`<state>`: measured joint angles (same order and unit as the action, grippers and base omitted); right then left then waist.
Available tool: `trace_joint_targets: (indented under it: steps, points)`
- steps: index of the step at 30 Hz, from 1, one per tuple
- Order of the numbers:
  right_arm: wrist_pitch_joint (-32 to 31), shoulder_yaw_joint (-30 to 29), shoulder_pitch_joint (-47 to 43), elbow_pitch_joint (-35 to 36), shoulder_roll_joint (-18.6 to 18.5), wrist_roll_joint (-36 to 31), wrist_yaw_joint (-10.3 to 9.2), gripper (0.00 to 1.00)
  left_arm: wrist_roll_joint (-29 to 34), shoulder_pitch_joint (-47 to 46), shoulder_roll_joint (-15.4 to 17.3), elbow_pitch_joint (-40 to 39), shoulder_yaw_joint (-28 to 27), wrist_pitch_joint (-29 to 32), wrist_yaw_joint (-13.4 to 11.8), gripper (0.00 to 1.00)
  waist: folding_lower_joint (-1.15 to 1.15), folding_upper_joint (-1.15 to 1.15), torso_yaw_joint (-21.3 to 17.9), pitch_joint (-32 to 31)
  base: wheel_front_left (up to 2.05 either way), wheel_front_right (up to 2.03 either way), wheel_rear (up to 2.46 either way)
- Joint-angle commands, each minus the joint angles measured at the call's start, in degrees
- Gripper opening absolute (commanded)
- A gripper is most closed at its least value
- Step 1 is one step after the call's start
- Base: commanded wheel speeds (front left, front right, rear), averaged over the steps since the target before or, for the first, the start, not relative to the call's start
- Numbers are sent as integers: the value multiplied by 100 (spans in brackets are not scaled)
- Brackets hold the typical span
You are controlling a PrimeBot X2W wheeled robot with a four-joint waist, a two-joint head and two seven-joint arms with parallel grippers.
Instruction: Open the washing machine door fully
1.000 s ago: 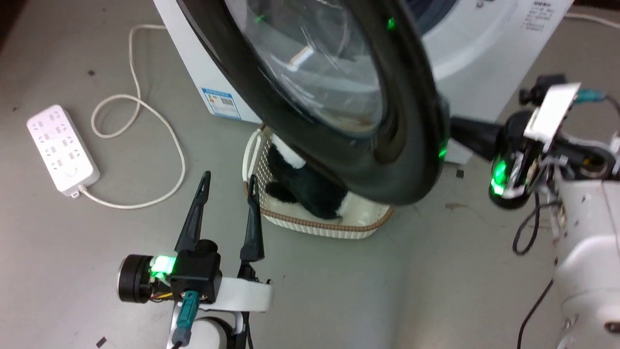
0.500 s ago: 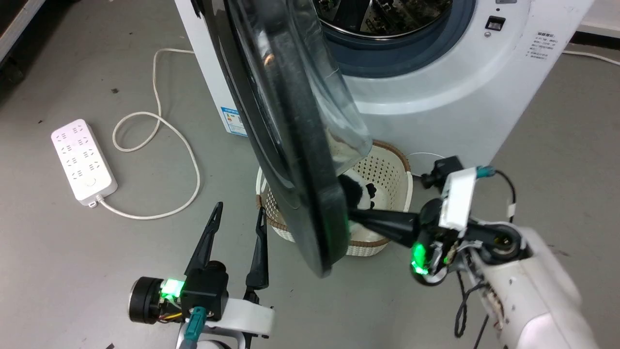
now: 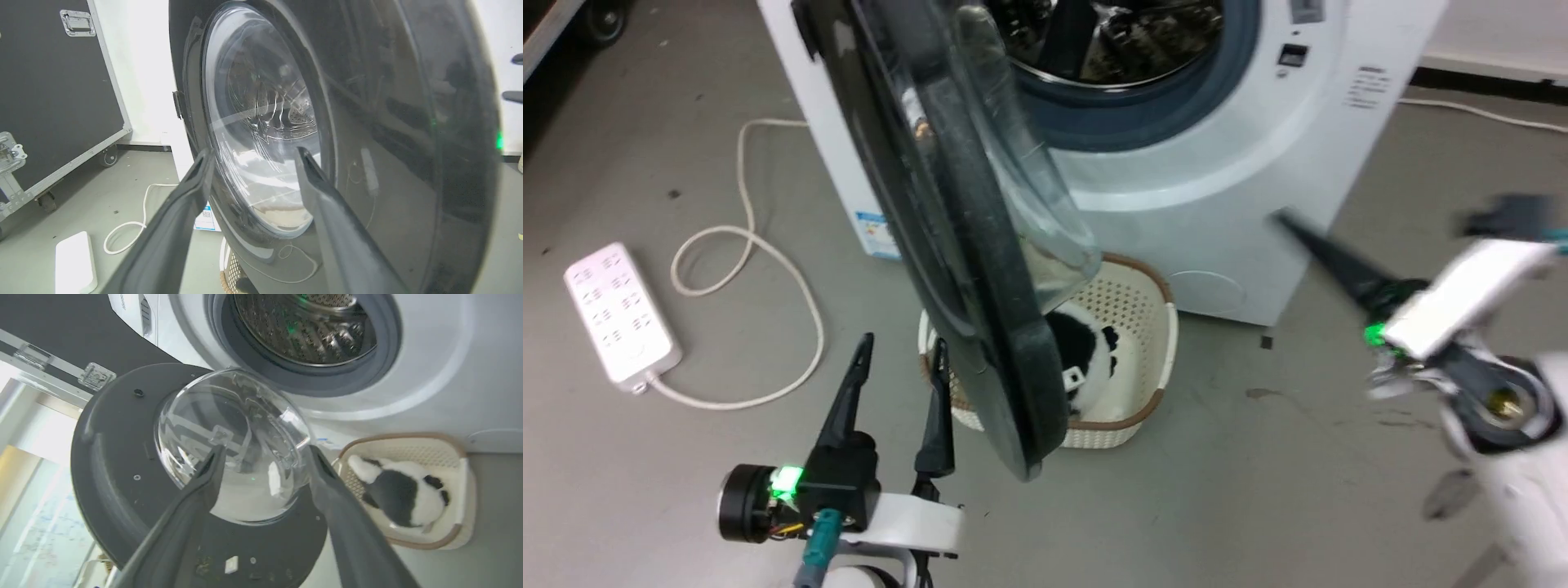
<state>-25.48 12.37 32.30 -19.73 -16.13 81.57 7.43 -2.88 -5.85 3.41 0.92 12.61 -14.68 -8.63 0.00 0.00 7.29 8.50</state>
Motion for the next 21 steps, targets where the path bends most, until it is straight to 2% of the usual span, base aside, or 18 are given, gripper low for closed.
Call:
trace_joint_targets:
  steps: [1,5,8,10,11,12,15,16,17,21]
  points:
    - [563,21,-270,351,-264,-575,6,100,-49,24,5,-16,-61,-32,40,100,0,0,-117,-113,0,0,0]
    - [2265,338,-828,1124,-918,-2215,6,100,-164,84,0,11,-239,-32,157,100,0,0,-295,-309,0,0,0]
    - [3406,376,-1228,1187,-1207,-3298,6,100,-197,156,-3,28,-362,-32,221,100,0,0,-419,-420,0,0,0]
    - [3836,295,-1448,1164,-1270,-4083,6,100,-216,200,-6,30,-440,-32,260,100,0,0,-501,-468,0,0,0]
    - [4019,-57,-1806,1298,-1062,-5217,6,100,-242,278,-11,30,-556,-32,321,100,0,0,-615,-514,0,0,0]
    - [4035,-257,-1956,1364,-905,-5577,6,100,-242,303,-13,39,-578,-32,347,100,0,0,-641,-527,0,0,0]
    - [4044,-1003,-2471,1719,-190,-6512,6,100,-223,394,-20,76,-606,-32,406,100,0,0,-704,-580,0,0,0]
    - [4044,-1003,-2471,1719,-190,-6512,6,100,-223,394,-20,76,-606,-32,406,100,0,0,-704,-580,0,0,0]
    - [4045,-1334,-2795,1978,290,-7051,6,100,-213,450,-24,94,-627,-32,427,100,0,0,-744,-602,0,0,0]
    - [4047,-1716,-3278,2345,987,-7750,6,100,-187,535,-31,144,-643,-32,474,100,0,0,-793,-634,0,0,0]
